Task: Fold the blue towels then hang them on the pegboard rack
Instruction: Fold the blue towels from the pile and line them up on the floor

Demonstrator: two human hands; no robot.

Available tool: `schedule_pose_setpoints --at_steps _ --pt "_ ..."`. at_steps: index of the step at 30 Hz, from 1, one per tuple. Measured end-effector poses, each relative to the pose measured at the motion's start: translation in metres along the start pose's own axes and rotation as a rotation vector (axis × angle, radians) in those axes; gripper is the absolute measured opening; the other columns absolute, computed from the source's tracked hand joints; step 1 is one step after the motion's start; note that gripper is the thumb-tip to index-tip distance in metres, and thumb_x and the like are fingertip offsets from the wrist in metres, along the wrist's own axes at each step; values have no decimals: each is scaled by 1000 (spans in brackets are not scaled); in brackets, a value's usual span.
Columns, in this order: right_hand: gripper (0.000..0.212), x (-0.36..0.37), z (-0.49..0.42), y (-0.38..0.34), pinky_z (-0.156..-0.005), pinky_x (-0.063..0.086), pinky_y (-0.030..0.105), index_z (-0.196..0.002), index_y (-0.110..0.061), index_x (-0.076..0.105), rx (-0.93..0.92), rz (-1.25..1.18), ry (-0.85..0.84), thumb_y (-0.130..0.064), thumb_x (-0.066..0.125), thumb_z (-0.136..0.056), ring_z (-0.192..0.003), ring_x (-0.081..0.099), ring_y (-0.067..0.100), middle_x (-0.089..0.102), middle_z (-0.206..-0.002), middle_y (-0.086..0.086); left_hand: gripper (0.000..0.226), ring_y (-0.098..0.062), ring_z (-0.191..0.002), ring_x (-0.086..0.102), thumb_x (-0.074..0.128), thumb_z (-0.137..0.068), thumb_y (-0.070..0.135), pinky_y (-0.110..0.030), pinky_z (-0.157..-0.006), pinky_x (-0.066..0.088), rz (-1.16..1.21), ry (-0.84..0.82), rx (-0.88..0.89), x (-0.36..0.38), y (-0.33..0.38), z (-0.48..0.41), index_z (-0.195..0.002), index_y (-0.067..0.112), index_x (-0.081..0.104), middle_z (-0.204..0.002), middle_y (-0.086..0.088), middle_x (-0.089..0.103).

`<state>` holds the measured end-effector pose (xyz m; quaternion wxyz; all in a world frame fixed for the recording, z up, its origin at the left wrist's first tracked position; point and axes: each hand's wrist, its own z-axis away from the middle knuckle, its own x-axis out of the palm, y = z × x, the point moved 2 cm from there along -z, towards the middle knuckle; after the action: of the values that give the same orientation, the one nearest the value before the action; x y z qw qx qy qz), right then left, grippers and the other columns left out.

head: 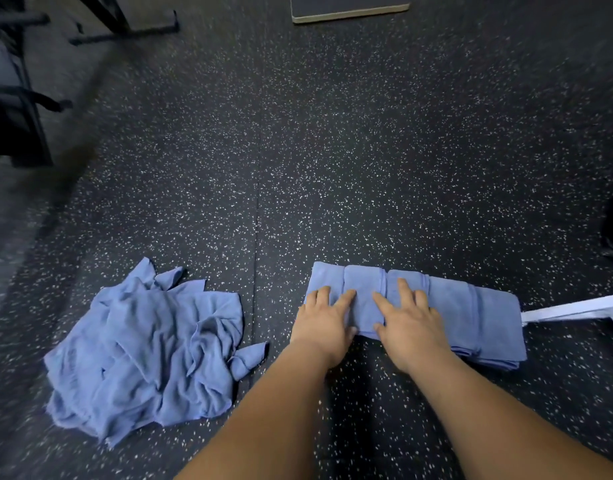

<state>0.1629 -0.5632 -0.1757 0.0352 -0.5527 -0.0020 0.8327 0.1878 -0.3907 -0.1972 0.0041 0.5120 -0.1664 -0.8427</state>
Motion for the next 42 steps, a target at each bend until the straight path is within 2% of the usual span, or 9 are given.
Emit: schedule_pose_setpoints --at_steps 3,6,9,12,17,23,30,38,42 --pt "65 -18 15 -8 -117 35 46 -165 -40 20 -9 5 -8 -49 47 -106 -152 16 33 2 -174 9 74 -34 -156 17 56 -103 52 -49 -126 27 8 -3 -66 -17 -18 31 -166 36 21 -170 -10 21" --pt "67 -38 32 -30 -117 34 45 -165 -37 21 -42 -13 -45 -44 51 -105 -154 15 33 5 -173 9 76 -36 -152 25 57 -102 53 -48 -124 30 135 44 -213 -35 -39 72 -166 34 20 -167 -10 27" --pt "69 -55 52 -64 -117 35 47 -165 -37 21 -110 -41 -75 -47 51 -104 -155 16 33 9 -173 8 77 -37 -155 23 57 -103 52 -49 -126 29 229 103 -344 -51 -66 119 -167 32 18 -169 -13 25" --pt "72 -65 74 -100 -121 34 48 -166 -37 19 -218 -17 -73 -52 51 -104 -153 21 34 17 -170 9 76 -37 -152 26 56 -103 54 -46 -123 31 209 147 -378 -65 -93 175 -166 31 22 -168 -11 29" --pt "76 -72 117 -156 -122 34 51 -167 -39 13 -323 16 -138 -52 53 -104 -157 16 35 10 -174 8 78 -35 -151 27 57 -101 52 -45 -124 30 163 174 -485 -71 -136 271 -167 32 20 -168 -11 27" --pt "76 -80 159 -221 -120 36 52 -167 -36 16 -457 81 -184 -51 54 -103 -153 24 39 15 -171 10 82 -37 -154 25 59 -100 57 -45 -127 26 195 223 -576 -69 -176 346 -168 31 20 -169 -15 26" --pt "75 -48 156 -255 -120 36 52 -167 -38 15 -482 131 -260 -50 55 -104 -154 22 37 14 -172 8 83 -36 -154 23 62 -98 55 -47 -124 32 231 204 -575 -46 -202 350 -166 31 21 -168 -13 25" --pt "73 22 106 -271 -120 36 52 -166 -42 14 -484 222 -395 -49 54 -105 -155 17 36 10 -173 6 85 -37 -149 28 63 -98 53 -49 -120 37 245 119 -530 -1 -232 298 -166 30 19 -164 -11 29" --pt "70 57 91 -280 -118 38 52 -164 -45 19 -497 211 -422 -49 55 -104 -155 17 34 14 -170 5 84 -36 -149 27 62 -99 53 -47 -122 34 263 88 -530 15 -249 278 -167 32 17 -167 -10 26"
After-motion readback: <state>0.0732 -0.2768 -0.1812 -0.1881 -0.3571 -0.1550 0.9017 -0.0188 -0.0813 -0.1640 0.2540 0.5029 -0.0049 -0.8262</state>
